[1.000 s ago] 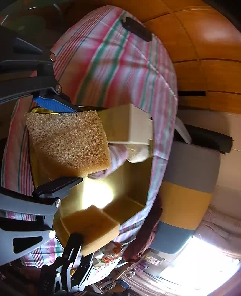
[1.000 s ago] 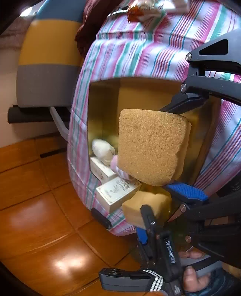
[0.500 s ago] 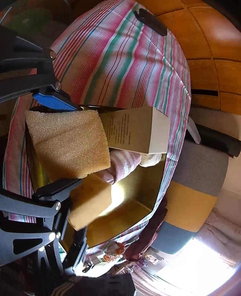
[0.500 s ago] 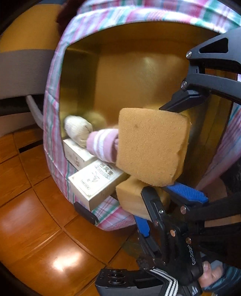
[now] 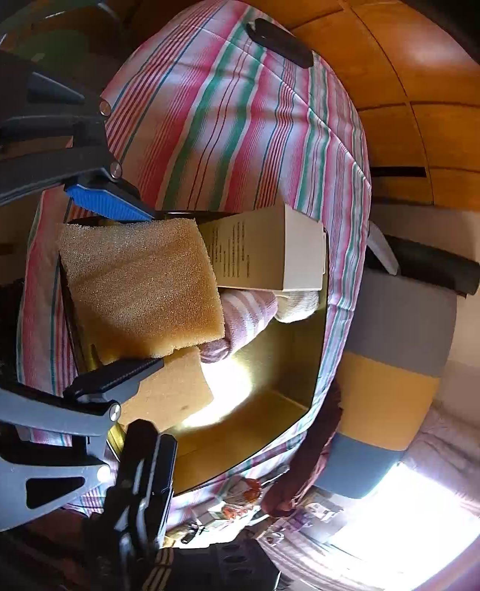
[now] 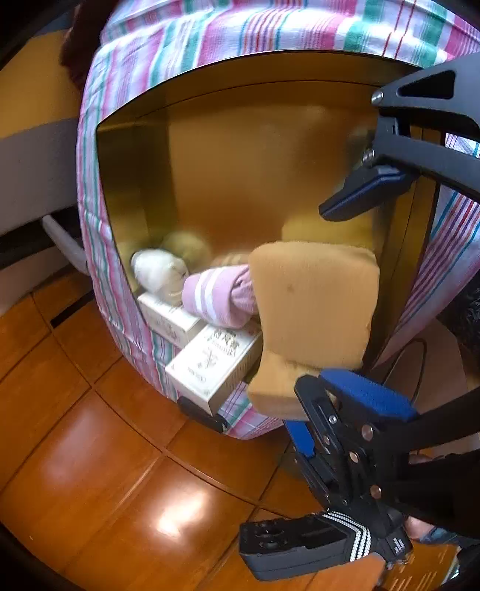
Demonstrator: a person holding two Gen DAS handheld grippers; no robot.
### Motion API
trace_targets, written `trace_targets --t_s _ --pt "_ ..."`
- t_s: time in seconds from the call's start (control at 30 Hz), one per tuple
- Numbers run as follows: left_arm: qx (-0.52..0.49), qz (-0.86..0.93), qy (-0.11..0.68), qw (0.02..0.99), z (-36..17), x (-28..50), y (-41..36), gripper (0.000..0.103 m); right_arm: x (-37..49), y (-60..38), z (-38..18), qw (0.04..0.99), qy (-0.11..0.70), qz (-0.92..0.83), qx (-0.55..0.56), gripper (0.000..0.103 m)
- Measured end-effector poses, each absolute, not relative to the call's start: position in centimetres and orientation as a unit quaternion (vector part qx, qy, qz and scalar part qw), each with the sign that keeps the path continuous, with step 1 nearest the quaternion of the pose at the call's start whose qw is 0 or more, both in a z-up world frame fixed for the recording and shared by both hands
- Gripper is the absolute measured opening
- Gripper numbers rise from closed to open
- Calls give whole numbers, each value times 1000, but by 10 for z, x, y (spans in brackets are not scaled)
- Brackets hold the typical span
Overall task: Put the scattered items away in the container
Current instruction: 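Carry both yellow sponges over the gold tray with both tools, then lower the sponges into the tray and open both tools, then move the right tool to the pink hair curler while the left tool approaches the yellow sock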
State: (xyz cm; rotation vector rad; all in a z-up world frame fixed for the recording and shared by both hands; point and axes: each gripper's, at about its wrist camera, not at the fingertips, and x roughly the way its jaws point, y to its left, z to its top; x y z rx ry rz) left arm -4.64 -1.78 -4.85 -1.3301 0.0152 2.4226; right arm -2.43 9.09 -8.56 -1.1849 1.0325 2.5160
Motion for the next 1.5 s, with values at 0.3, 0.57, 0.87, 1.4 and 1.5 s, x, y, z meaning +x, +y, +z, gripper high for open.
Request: trace_targets --t_s 0.3,0.57,0.87,1.4,1.5 --pt "-443 873 78 188 -45 -39 -7 81 -38 81 -93 58 319 854 -408 52" --pt "-431 884 34 178 -36 -46 -30 83 -38 87 -102 47 350 840 -411 57" --pt "-411 895 -16 173 -21 -47 -45 82 -22 91 -87 64 351 846 -396 62" --pt "-438 868 -58 226 -22 -49 -30 67 114 159 -46 268 305 846 -346 66" --pt "-437 863 -46 247 -17 -42 -13 68 152 179 -49 304 325 826 -346 66"
